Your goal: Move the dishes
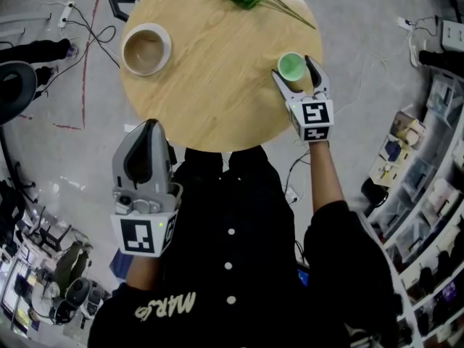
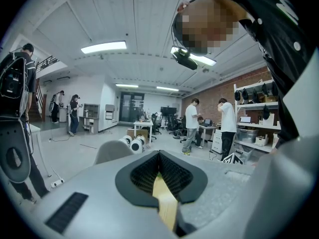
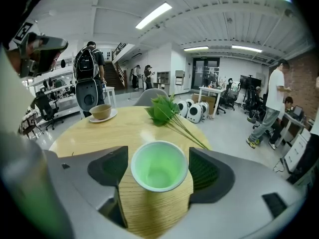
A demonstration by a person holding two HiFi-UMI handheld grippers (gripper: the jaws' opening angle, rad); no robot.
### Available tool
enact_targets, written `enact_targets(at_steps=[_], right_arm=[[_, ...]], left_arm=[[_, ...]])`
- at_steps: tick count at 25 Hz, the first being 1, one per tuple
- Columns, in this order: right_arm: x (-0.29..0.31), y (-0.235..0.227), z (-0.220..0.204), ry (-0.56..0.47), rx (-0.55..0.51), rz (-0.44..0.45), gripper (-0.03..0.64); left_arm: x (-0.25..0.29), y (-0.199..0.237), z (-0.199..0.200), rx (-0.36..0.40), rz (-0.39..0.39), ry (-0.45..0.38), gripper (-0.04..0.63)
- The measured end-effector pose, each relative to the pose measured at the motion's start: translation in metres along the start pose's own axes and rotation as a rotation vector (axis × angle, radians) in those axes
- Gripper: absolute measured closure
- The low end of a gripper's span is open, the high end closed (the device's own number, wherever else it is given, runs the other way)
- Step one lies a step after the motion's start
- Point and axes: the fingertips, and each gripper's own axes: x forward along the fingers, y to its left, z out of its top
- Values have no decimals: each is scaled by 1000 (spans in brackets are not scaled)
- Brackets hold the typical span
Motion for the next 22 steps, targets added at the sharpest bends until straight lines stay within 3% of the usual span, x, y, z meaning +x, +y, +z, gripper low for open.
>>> enact_targets(at_steps=[5,12,19,22], right_arm=[[-13,-2,18,-22,-16,-2,233],[-40,15,74,-101,-34,24,314],[-42,78,128,-115,-47,133,384],[-33,105,142,-108,-37,167,436]], left_arm=[[-2,3,10,-2,9,-26,592],[-10,13,23,-5,22,-59,592],[-24,32,45,-8,50,-118,592],[-34,43,51,37,65,-127,592]])
